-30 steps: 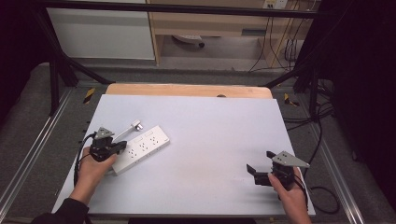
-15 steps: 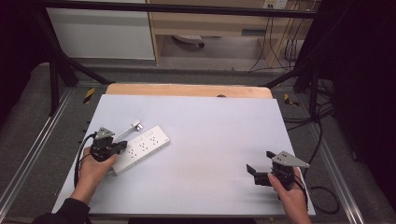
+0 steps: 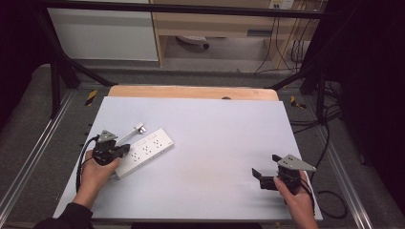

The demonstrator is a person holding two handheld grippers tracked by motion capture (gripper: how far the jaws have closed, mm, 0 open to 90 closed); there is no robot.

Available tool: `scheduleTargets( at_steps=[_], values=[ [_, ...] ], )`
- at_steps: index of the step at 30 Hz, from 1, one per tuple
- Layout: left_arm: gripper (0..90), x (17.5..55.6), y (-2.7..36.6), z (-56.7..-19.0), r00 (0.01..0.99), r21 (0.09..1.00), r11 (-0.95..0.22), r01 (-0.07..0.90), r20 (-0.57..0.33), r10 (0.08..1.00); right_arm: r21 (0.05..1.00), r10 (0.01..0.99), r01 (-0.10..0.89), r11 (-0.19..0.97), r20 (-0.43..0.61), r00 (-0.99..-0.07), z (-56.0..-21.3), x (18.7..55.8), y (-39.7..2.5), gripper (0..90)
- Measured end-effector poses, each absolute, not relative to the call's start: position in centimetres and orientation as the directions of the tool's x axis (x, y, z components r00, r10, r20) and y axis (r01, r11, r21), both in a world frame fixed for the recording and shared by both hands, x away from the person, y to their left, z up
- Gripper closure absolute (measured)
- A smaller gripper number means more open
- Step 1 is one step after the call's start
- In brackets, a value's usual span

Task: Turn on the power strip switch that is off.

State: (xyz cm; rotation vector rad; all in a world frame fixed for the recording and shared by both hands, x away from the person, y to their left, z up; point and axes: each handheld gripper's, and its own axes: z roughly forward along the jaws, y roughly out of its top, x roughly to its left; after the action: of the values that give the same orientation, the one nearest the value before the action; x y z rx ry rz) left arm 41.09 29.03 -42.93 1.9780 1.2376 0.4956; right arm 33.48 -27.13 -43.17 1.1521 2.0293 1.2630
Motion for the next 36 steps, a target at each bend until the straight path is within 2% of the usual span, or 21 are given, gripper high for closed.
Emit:
scheduleTargets(
  at_steps=[2, 8, 36],
  values=[
    [90.0, 41.03, 29.12, -42.94, 0.455, 0.749, -0.274, 0.603, -0.041, 0.89, 0.889, 0.848, 0.401, 0.222, 0.028, -0.53, -43.17, 33.48, -27.13, 3.9],
    [90.0, 40.85, 29.63, -43.35, 0.45, 0.773, -0.228, 0.593, -0.083, 0.889, 0.889, 0.846, 0.4, 0.224, 0.025, -0.532, -43.2, 33.54, -27.1, 3.9],
    [90.0, 40.52, 29.52, -42.86, 0.455, 0.826, -0.192, 0.53, -0.087, 0.886, 0.89, 0.849, 0.4, 0.218, 0.028, -0.527, -43.17, 33.53, -27.21, 3.8]
  ],
)
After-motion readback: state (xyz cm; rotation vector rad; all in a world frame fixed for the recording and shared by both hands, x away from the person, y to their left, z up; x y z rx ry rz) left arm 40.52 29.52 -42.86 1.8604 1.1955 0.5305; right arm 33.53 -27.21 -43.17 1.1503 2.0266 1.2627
